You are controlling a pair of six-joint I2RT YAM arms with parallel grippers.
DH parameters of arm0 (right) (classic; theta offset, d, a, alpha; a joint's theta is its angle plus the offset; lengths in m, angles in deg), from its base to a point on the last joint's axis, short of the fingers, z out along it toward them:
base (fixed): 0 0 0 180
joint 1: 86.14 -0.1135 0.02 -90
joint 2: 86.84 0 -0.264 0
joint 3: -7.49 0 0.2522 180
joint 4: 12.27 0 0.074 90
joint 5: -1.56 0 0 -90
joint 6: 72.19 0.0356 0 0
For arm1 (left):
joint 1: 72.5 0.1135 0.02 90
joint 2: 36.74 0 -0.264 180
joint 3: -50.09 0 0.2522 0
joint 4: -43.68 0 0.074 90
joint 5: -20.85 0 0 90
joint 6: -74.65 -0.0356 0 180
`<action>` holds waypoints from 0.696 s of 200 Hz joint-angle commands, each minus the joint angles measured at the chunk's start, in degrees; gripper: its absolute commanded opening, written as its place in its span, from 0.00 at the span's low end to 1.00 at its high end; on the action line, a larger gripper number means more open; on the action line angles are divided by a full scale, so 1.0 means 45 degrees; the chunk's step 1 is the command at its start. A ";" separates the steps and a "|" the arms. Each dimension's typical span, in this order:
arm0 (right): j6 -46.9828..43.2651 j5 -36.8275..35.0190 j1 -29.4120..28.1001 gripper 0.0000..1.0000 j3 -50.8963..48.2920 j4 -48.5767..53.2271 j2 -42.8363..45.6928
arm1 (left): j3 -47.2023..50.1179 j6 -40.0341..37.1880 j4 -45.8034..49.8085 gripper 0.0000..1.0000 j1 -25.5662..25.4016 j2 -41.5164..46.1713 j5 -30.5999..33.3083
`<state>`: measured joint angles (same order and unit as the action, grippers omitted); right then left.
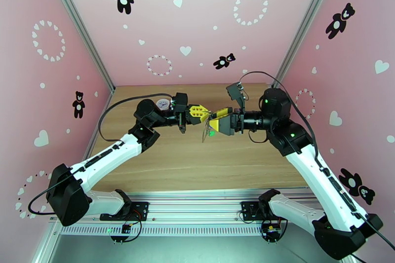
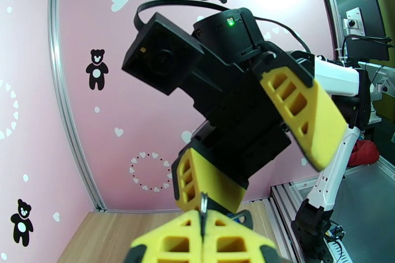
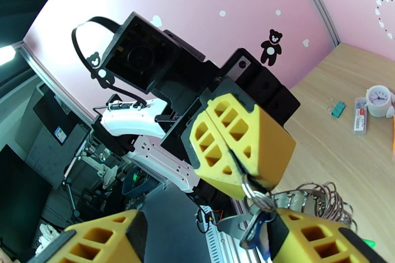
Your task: Remove the keys from the keyring
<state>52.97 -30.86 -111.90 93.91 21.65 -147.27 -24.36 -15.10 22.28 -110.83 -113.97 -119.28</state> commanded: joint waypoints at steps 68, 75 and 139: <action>-0.0189 -0.0747 -0.0014 0.51 -0.0222 0.0128 0.0114 | 0.0165 -0.0133 -0.0156 0.00 0.0112 0.0284 0.0494; -0.0214 -0.0726 -0.0002 0.50 -0.0239 0.0148 0.0069 | 0.0165 -0.0139 -0.0156 0.00 0.0119 0.0305 0.0495; -0.0370 -0.1172 0.0001 0.28 -0.0420 0.0425 0.0001 | 0.0234 -0.0194 -0.0174 0.00 0.0105 0.0334 0.0598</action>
<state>51.55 -35.08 -111.90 92.51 23.31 -146.87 -23.70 -15.29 22.33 -110.83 -113.97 -117.97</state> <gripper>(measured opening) 0.333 0.056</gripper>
